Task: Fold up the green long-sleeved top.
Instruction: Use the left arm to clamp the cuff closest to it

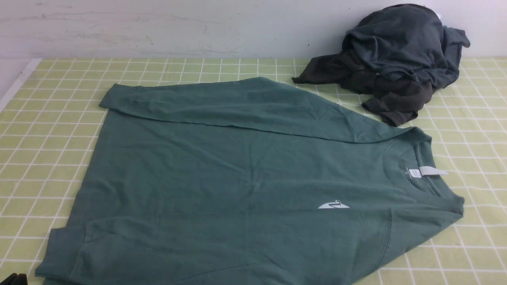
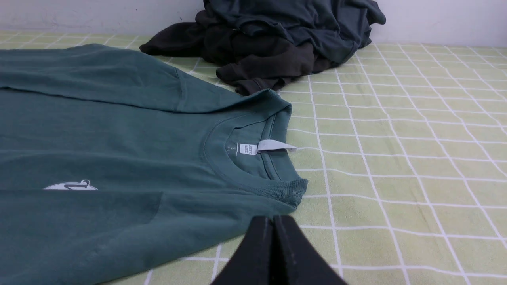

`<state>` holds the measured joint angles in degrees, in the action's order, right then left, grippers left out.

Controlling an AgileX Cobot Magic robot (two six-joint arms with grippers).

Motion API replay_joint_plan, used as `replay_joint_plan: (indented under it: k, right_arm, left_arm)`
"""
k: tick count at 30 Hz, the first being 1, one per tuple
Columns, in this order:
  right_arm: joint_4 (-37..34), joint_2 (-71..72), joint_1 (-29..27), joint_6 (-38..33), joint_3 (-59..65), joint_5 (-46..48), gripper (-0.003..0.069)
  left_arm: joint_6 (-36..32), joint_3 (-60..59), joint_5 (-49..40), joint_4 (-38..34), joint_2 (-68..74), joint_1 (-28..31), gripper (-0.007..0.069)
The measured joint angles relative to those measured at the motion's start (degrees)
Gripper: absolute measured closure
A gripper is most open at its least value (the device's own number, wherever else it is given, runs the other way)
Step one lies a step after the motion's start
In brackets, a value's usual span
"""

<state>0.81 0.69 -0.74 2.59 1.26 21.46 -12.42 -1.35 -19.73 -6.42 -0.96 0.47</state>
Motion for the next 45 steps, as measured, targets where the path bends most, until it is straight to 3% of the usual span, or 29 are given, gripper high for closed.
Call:
replay_joint_plan:
  k: [38,42,45]
  right_arm:
    - [0.00,0.00,0.00,-0.97,0.00,0.00,0.0673]
    - [0.00,0.00,0.00,-1.77,0.00,-0.95,0.0673]
    - [-0.07,0.00,0.00,-1.92,0.37,-7.26,0.0673]
  left_arm:
    - [-0.06,0.00,0.10,0.00,0.00,0.00,0.0625]
    - [-0.06,-0.34,2.47,0.05,0.00,0.00,0.0625]
    - [-0.06,-0.39,9.00,0.12,0.00,0.00,0.0625]
